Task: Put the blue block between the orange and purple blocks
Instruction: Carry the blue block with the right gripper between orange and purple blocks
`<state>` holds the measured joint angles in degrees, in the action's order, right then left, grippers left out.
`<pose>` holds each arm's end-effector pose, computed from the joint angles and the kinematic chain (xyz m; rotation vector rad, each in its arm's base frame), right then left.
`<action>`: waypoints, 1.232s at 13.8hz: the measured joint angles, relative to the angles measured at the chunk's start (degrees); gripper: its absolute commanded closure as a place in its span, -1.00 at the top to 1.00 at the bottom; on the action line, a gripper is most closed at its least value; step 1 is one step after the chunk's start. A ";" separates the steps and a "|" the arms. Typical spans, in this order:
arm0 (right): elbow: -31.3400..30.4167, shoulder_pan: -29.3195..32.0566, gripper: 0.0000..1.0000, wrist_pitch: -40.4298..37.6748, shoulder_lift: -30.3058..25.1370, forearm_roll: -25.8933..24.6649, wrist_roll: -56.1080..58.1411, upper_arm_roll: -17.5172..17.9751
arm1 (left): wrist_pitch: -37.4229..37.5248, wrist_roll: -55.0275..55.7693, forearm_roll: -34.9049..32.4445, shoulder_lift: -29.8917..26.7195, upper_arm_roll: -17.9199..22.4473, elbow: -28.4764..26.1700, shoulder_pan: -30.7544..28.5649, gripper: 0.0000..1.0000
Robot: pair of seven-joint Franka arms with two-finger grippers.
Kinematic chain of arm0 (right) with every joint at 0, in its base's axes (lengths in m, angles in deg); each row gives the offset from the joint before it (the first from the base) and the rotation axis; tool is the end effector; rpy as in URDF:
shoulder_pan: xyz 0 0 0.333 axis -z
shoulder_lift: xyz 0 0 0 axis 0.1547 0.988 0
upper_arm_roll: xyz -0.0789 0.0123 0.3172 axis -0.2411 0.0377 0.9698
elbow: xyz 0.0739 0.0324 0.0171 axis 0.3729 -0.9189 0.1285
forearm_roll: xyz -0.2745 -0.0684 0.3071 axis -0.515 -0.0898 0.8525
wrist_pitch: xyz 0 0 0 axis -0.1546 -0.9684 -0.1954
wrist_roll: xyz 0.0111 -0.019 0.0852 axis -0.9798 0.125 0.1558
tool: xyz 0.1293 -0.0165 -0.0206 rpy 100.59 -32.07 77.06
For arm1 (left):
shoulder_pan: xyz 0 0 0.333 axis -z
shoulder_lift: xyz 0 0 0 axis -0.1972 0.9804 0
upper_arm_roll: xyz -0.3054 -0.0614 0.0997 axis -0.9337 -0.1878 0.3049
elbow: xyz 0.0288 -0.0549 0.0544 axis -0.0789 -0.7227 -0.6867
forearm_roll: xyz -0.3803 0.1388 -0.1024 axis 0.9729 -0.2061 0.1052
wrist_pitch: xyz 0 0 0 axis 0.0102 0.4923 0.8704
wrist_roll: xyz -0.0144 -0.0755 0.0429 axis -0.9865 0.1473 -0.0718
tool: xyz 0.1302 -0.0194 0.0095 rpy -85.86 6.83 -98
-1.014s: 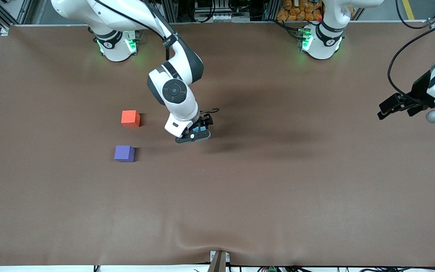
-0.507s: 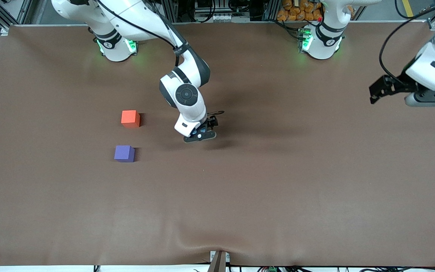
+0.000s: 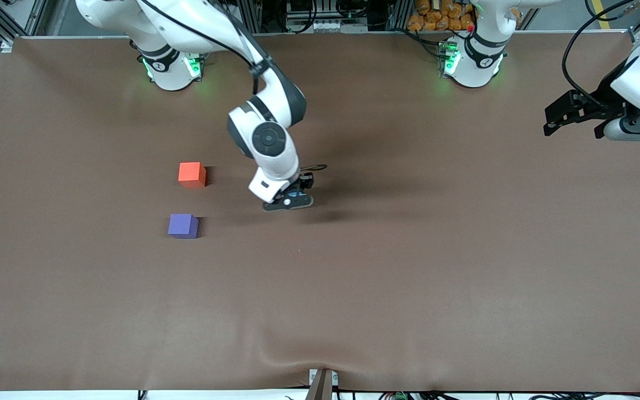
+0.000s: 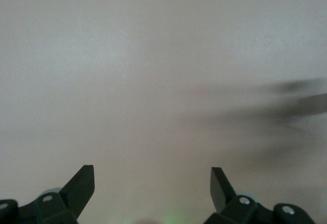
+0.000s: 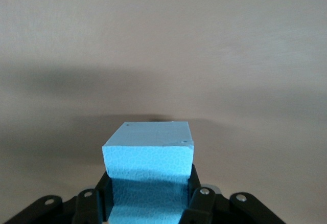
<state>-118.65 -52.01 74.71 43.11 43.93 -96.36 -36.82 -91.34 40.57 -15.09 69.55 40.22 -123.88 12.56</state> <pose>0.5299 0.4294 0.2506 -3.1073 -0.1751 0.1197 0.5546 -0.0760 0.6268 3.1065 -0.0733 -0.0242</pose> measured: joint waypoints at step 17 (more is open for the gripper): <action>-29.78 19.09 -1.00 9.01 -19.05 -2.30 11.86 -5.22 | 0.11 -1.57 -3.02 1.98 -0.66 0.59 0.24 1.00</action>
<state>-148.44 -32.92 83.72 24.06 41.63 -84.50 -42.04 -91.24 39.01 -18.12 71.52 39.56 -123.29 12.80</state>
